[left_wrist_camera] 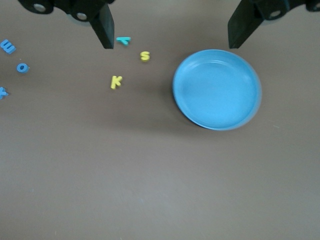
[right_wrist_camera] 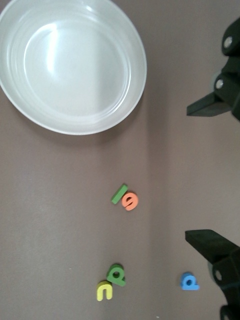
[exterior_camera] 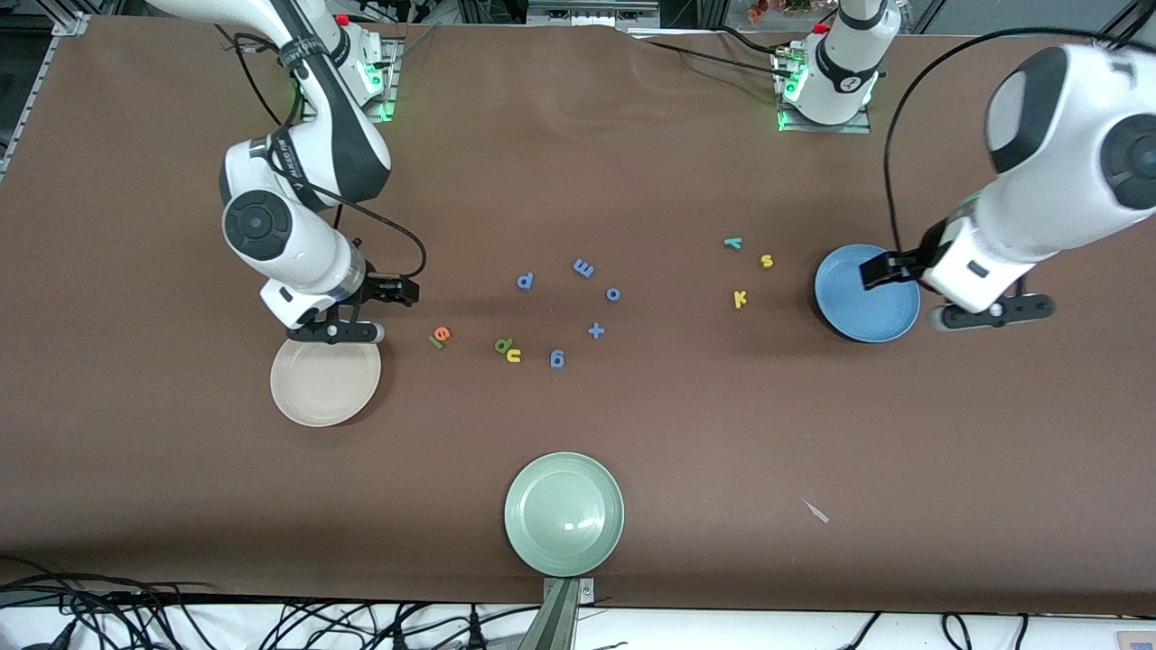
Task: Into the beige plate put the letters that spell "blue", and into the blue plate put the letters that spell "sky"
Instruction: 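Reach the right gripper to green letters while the left gripper reaches yellow letters, then close the right gripper on green l while the left gripper grips yellow s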
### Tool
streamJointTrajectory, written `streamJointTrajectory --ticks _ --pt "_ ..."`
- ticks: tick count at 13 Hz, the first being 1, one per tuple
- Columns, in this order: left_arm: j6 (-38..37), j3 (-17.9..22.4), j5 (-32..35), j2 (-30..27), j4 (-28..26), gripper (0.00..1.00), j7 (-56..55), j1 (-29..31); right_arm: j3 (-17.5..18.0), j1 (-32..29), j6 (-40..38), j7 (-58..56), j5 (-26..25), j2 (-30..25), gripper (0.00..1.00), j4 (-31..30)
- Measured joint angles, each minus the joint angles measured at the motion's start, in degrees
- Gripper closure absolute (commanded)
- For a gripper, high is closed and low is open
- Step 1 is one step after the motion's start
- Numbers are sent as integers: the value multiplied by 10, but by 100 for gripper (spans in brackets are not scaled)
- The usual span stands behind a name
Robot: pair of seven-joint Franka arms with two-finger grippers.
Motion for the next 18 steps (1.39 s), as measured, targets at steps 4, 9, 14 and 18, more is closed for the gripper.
streamJointTrajectory --ticks 4,9,14,18 --pt "145 -37 -5 -42 -182 0 -48 1 0 32 81 73 0 50 1 -5" --pt "331 -83 -5 -47 -338 0 -130 0 -5 35 142 90 2 101 1 -4" --pt "538 -106 -5 16 -424 0 -168 0 -6 33 175 90 6 137 1 -3" --pt "585 -110 -5 63 -441 6 -174 -3 -6 33 183 91 6 148 6 -2"
